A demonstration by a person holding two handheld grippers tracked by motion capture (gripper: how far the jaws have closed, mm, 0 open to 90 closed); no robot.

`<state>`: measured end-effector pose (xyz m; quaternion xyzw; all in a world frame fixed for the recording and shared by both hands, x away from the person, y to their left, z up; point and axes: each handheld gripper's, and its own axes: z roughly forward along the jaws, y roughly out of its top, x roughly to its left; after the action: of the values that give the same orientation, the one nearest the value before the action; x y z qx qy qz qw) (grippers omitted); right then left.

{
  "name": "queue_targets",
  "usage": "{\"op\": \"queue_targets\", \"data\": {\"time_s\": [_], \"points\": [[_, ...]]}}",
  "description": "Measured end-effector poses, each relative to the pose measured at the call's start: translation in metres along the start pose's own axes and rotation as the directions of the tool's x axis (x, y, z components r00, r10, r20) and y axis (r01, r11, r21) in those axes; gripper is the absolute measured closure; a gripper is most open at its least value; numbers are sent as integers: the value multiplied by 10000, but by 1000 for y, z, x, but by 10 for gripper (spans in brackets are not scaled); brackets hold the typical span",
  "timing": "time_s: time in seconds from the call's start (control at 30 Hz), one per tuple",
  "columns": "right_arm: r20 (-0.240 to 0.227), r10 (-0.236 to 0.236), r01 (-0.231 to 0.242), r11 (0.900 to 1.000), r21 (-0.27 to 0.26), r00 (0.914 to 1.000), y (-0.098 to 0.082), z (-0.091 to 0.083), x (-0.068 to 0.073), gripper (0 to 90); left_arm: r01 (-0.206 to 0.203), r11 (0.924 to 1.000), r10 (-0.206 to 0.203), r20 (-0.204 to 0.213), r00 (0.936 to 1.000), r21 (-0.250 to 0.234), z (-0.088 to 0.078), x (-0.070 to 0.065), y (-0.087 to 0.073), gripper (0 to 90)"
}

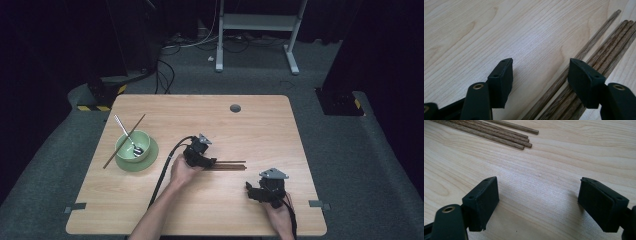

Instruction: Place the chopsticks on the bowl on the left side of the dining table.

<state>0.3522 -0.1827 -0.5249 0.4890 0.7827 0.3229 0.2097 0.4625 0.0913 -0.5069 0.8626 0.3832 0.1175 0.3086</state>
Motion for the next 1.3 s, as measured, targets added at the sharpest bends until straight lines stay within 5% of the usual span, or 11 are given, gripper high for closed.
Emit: {"op": "queue_targets", "data": {"time_s": [1.3], "points": [[-10,-13,13,10000,-4,10000,0,0,0,166,99,9999,-91,-589,9982,134,-2,21,0,510]]}}
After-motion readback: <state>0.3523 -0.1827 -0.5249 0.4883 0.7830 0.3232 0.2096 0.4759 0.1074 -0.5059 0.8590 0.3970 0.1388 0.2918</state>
